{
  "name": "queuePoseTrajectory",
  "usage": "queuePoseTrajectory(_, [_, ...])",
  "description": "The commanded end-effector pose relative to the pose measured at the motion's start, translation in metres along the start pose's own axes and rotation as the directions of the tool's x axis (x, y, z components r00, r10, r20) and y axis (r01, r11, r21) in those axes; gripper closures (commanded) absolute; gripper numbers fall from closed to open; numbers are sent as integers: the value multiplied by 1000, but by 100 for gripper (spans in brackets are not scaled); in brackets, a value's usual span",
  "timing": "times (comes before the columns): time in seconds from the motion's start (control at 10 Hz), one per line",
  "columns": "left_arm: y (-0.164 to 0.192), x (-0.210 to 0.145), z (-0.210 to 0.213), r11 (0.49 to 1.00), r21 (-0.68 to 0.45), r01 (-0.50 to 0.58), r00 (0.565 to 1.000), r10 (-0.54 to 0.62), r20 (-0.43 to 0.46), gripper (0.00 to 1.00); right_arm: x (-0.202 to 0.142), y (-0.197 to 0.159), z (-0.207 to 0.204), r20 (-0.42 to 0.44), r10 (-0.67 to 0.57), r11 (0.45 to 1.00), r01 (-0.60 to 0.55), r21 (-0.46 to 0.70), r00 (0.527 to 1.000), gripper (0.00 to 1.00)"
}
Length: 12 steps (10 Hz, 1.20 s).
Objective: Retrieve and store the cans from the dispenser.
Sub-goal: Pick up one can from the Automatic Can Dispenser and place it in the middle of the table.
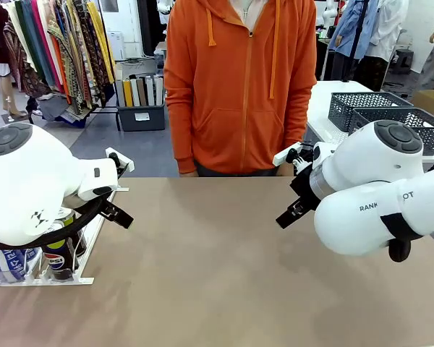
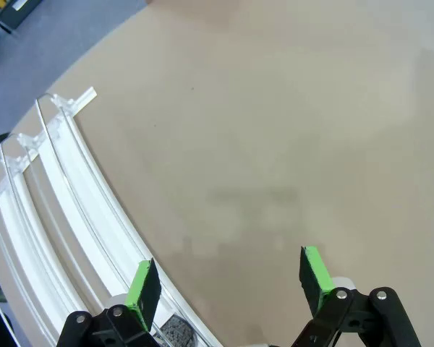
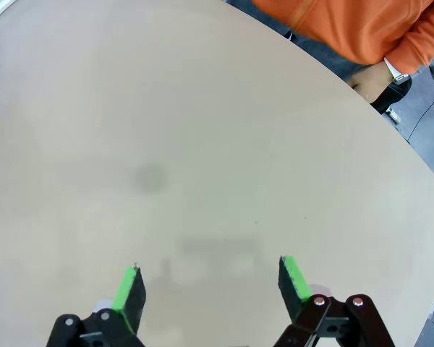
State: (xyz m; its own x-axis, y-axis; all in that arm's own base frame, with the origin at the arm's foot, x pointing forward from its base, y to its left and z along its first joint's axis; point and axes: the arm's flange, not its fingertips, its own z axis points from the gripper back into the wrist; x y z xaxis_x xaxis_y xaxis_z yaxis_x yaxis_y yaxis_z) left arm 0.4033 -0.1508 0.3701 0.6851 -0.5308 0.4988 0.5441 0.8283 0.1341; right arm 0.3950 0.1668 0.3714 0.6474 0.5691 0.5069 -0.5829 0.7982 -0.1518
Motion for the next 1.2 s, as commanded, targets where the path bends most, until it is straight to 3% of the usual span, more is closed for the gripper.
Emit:
queuePoseTrajectory(0.0, [0,0,0,1000,0,1,1000,-1,0,0,0,0,0,0,0,1000,0,0,1000,0])
queuePoseTrajectory(0.6, [0,0,0,1000,0,0,1000,0,0,0,0,0,0,0,0,1000,0,0,1000,0])
queuePoseTrajectory(0.7, [-5,3,8,990,-136,-27,995,14,-98,0,-3,-6,2,-163,-87,989,105,107,983,0])
queuePoseTrajectory(0.8, [-10,6,18,960,-270,-70,987,26,-161,0,-6,-14,10,-171,-159,954,196,228,972,0])
queuePoseTrajectory(0.9, [-16,14,32,910,-358,-210,964,132,-229,0,-7,-23,23,-236,-274,885,341,318,932,0])
queuePoseTrajectory(1.0, [-19,24,52,819,-363,-444,883,333,-329,0,-5,-32,37,-290,-415,792,499,352,862,0])
queuePoseTrajectory(1.1, [-14,26,71,746,-439,-501,860,373,-348,0,-5,-39,53,-360,-448,706,570,419,819,0])
